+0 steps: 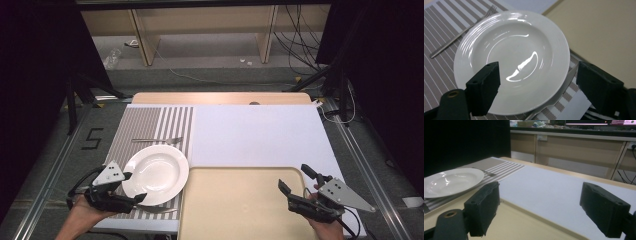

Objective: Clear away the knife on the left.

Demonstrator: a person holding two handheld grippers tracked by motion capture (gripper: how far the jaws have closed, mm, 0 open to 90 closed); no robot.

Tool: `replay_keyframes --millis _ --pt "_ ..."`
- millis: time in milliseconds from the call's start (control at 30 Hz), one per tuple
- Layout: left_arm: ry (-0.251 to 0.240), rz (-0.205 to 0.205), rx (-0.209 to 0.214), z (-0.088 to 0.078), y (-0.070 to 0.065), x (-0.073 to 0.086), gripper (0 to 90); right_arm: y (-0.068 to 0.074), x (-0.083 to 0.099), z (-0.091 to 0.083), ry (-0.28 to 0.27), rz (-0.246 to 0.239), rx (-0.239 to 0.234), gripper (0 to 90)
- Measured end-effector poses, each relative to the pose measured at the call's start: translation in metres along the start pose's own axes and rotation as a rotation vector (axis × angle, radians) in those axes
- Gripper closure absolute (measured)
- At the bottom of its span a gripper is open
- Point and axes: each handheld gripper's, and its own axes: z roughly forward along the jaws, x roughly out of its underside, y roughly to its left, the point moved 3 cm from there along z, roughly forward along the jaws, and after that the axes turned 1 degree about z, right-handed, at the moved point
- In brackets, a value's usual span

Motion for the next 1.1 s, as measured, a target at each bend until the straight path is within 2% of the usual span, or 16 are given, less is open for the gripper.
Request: replay_keyframes --millis 33,233,400,500,533,700,867,1100 --pt "0.0 0.0 0.0 0.0 0.0 0.0 19.0 0.0 0.0 0.0 0.001 -0.002 0.0 17.1" --pt "0.077 0.027 0.009 0.0 0.005 0.012 19.2 -0.001 0.0 0.0 0.001 -0.002 -0.001 17.2" --pt "0.18 0.061 0.01 0.002 0.007 0.023 19.5 0.0 0.0 0.0 -0.004 -0.005 -0.001 17.4" --pt "0.213 0.051 0.015 0.002 0.009 0.027 19.9 0.0 0.0 0.0 -0.002 -0.004 -0.001 17.4" --pt "0.248 0.07 0.013 0.001 0.009 0.031 19.9 0.0 0.0 0.0 0.001 -0.004 -0.002 17.6" --pt "0.278 0.08 0.026 0.004 0.008 0.035 20.4 0.0 0.0 0.0 -0.001 -0.005 -0.002 17.7" --pt "0.331 0.078 0.034 0.013 0.011 0.041 22.1 0.001 0.0 0.0 -0.003 -0.004 -0.003 17.8" --pt "0.364 0.07 0.045 0.017 0.012 0.045 24.8 0.001 0.0 0.0 -0.004 -0.008 -0.002 18.0"
